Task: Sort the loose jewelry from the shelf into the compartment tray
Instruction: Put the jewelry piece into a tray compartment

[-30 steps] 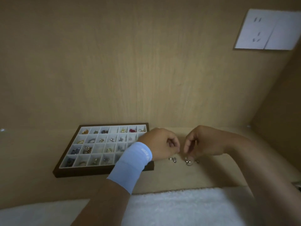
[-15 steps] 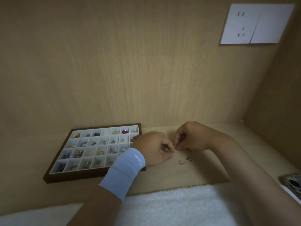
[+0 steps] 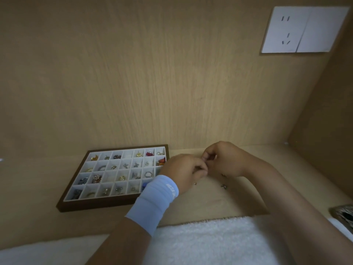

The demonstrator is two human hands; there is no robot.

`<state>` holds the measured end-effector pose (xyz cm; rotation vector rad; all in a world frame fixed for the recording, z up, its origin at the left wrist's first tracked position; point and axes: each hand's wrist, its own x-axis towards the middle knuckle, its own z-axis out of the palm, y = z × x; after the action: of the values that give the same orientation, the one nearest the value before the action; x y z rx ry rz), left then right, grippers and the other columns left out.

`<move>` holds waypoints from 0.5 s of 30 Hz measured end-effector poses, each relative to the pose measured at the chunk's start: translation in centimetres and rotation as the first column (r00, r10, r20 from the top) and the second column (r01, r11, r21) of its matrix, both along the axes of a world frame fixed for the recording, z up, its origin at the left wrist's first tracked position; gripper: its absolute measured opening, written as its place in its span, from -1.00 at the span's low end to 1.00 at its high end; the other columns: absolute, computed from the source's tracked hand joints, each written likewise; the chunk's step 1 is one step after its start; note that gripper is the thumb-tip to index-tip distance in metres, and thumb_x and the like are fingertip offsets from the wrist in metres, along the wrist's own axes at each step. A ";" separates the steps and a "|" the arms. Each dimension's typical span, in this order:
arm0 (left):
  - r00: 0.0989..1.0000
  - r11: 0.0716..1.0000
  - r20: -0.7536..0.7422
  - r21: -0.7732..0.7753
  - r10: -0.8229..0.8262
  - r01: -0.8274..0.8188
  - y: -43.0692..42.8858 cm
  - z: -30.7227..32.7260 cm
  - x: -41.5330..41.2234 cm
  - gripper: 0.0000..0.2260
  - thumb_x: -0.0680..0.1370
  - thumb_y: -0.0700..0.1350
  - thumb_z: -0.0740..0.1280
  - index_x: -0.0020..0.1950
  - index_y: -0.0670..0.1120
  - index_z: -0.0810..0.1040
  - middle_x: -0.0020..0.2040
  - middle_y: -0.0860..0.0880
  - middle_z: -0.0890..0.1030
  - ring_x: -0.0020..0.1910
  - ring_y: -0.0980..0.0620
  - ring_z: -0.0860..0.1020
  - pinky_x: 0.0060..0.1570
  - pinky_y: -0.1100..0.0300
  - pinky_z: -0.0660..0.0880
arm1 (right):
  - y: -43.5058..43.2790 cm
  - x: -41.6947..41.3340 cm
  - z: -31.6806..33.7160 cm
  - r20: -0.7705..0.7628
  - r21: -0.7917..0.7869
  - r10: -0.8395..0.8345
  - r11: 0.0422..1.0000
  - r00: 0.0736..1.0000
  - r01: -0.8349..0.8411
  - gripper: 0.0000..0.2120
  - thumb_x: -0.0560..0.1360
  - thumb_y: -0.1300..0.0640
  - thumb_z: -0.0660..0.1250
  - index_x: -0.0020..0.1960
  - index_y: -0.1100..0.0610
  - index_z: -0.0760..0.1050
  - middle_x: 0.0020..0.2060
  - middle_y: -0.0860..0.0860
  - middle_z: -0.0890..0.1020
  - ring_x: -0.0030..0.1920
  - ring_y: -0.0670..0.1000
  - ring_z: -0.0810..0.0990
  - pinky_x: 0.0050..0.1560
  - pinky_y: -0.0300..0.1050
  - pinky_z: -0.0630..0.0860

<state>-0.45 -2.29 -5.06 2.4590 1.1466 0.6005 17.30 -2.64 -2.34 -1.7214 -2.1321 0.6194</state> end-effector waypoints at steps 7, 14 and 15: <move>0.919 0.962 0.309 -0.199 0.244 -0.188 2.3 0.4 -3.2 -0.92 0.53 0.03 0.37 -0.09 0.12 0.66 -0.15 0.19 0.65 -0.10 0.25 0.57 0.05 0.20 0.53 | 0.8 -1.9 -0.4 -0.357 0.121 -0.003 0.991 0.934 0.049 -0.97 0.49 0.13 0.48 -0.10 0.06 0.71 -0.30 -0.09 0.65 -0.42 -0.27 0.50 -0.32 -0.40 0.40; 0.842 0.937 0.429 -0.259 0.328 -0.233 3.7 0.8 -5.3 -0.87 0.54 0.00 0.34 -0.16 0.08 0.65 -0.18 0.16 0.66 -0.11 0.21 0.58 0.04 0.17 0.51 | 3.4 -5.1 -0.5 -0.350 0.231 0.001 0.969 0.937 0.086 -0.94 0.50 0.10 0.46 -0.14 -0.01 0.68 -0.28 -0.13 0.67 -0.32 -0.27 0.51 -0.20 -0.34 0.42; 0.837 0.931 0.421 -0.253 0.350 -0.263 3.9 0.9 -5.9 -0.88 0.55 0.00 0.33 -0.12 0.08 0.65 -0.16 0.16 0.66 -0.10 0.21 0.58 0.04 0.17 0.51 | 3.8 -5.8 -0.6 -0.340 0.234 0.007 0.969 0.940 0.077 -0.94 0.52 0.09 0.45 -0.13 -0.01 0.67 -0.26 -0.13 0.67 -0.29 -0.27 0.53 -0.17 -0.32 0.43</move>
<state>-6.32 1.62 -4.15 1.8394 1.3282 1.0538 11.51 1.18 -2.92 -1.4029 -1.8466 0.5688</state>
